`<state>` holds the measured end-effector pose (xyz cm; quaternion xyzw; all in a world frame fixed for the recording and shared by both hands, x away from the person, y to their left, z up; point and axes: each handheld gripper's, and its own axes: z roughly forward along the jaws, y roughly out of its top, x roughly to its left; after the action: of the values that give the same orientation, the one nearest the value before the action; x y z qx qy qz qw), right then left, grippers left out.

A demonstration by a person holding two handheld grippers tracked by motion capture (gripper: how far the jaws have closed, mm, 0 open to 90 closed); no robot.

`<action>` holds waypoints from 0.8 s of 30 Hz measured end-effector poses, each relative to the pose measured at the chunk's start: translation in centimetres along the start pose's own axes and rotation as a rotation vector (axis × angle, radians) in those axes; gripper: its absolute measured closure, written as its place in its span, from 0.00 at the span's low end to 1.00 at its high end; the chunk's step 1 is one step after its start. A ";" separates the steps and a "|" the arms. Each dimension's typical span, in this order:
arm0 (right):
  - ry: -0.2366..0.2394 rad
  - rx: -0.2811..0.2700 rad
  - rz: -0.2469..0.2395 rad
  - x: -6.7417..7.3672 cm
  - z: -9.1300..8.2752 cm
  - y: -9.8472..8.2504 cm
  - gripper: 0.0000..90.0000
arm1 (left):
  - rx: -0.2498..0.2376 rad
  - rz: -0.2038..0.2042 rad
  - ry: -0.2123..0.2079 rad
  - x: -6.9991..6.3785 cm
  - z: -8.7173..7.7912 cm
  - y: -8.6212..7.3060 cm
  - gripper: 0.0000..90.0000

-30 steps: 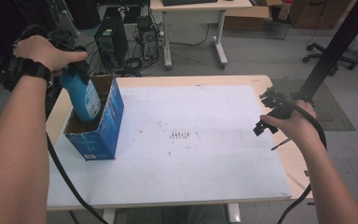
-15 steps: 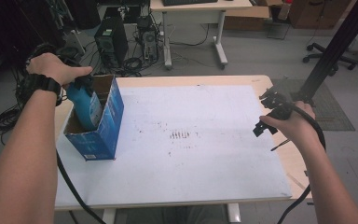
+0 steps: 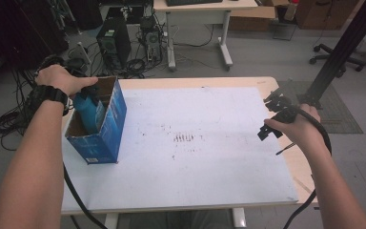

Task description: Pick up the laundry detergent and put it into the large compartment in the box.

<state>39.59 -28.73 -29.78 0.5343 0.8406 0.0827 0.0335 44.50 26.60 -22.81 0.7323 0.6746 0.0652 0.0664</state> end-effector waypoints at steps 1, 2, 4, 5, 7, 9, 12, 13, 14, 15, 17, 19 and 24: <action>0.000 0.001 -0.002 0.0 0.0 0.0 0.19 | 0.001 -0.001 -0.001 0.0 0.1 0.0 0.42; 0.000 0.000 -0.004 0.0 0.1 0.0 0.19 | 0.003 0.002 -0.001 0.0 0.3 0.0 0.42; -0.001 0.006 -0.003 -0.1 0.1 -0.1 0.19 | 0.003 -0.001 0.001 0.0 0.6 0.0 0.42; -0.002 0.005 0.002 -0.1 0.1 -0.1 0.19 | 0.006 0.000 0.003 0.0 0.7 0.0 0.42; -0.002 0.006 0.003 -0.2 0.1 -0.2 0.19 | 0.012 0.001 0.006 0.0 1.0 0.0 0.42; -0.002 0.006 0.001 -0.2 0.1 -0.2 0.19 | 0.013 -0.001 0.006 0.0 1.3 0.0 0.42; -0.001 0.007 0.003 -0.2 0.2 -0.2 0.19 | 0.022 -0.001 0.004 0.0 1.7 -0.1 0.42; 0.000 0.008 0.004 -0.2 0.2 -0.2 0.19 | 0.024 -0.003 0.003 0.1 1.9 -0.1 0.42; 0.000 0.010 0.001 -0.2 0.3 -0.2 0.19 | 0.026 -0.004 0.004 0.1 2.1 -0.1 0.42; 0.001 0.010 0.001 -0.2 0.3 -0.2 0.19 | 0.028 -0.001 0.007 0.1 2.2 -0.1 0.42; 0.000 0.012 0.003 -0.2 0.4 -0.2 0.19 | 0.031 -0.001 0.007 0.2 2.5 -0.1 0.42; -0.002 0.013 0.003 -0.3 0.4 -0.2 0.19 | 0.036 0.003 0.008 0.2 2.8 -0.2 0.42; -0.002 0.014 0.001 -0.3 0.4 -0.1 0.19 | 0.040 0.004 -0.002 0.3 3.4 -0.2 0.42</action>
<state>39.69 -29.00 -30.21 0.5350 0.8408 0.0763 0.0309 44.99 26.85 -26.22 0.7348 0.6744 0.0510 0.0521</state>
